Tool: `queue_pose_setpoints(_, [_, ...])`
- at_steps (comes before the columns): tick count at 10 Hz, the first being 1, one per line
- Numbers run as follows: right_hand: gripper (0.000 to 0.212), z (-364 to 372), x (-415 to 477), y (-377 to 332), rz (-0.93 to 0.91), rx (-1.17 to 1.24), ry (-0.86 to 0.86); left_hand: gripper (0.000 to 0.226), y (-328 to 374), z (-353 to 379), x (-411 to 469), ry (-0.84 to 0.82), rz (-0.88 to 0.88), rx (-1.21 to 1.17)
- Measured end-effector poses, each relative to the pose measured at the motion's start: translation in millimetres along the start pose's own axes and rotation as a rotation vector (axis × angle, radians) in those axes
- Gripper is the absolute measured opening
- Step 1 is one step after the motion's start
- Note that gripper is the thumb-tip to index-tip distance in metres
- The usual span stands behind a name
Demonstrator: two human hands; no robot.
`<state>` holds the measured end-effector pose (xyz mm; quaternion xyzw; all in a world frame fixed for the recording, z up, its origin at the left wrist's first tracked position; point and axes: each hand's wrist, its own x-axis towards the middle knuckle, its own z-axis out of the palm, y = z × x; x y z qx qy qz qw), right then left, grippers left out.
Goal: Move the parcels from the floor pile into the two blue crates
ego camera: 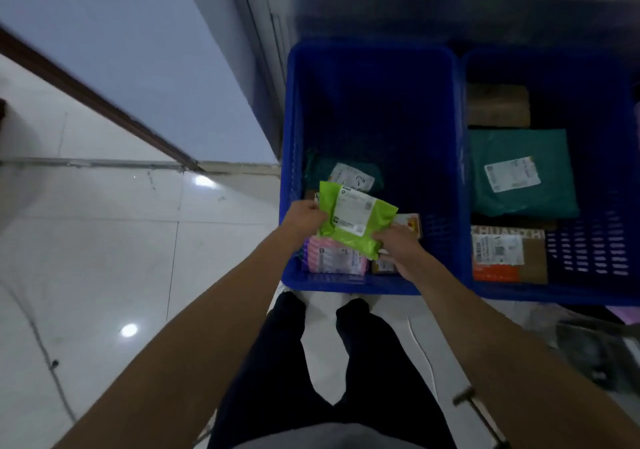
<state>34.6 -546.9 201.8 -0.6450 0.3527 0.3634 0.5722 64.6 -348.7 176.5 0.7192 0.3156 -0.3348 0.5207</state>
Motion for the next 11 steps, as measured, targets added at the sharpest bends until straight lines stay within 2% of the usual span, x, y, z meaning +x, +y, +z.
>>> queue_pose_setpoints(1, [0.012, 2, 29, 16, 0.044, -0.166, -0.015, 0.013, -25, 19, 17, 0.027, -0.044, 0.192])
queue_pose_setpoints(2, [0.025, 6, 63, 31, 0.062, -0.319, -0.010, 0.019, -41, 37, 31, 0.104, -0.056, 0.345])
queue_pose_setpoints(3, [0.022, 12, 97, 56, 0.065, -0.485, -0.046, 0.031, -62, 47, 47, 0.139, -0.104, 0.495])
queue_pose_setpoints(4, [0.031, 20, 128, 81, 0.068, -0.533, -0.046, 0.025, -81, 53, 60, 0.164, -0.093, 0.643])
queue_pose_setpoints(6, [0.034, 34, 139, 98, 0.042, -0.740, -0.113, 0.028, -98, 55, 64, 0.111, -0.128, 0.950])
queue_pose_setpoints(8, [0.059, 33, 124, 87, 0.109, -0.889, -0.145, 0.022, -87, 54, 54, -0.050, -0.146, 0.895])
queue_pose_setpoints(9, [0.057, 26, 126, 83, 0.086, -0.890, -0.143, 0.021, -76, 50, 43, -0.087, -0.121, 0.838])
queue_pose_setpoints(10, [0.032, 17, 112, 74, 0.024, -0.905, -0.153, 0.032, -63, 49, 26, -0.115, -0.126, 0.789])
queue_pose_setpoints(11, [0.021, 9, 85, 54, 0.002, -0.935, -0.127, 0.039, -47, 51, 7, -0.119, -0.106, 0.758])
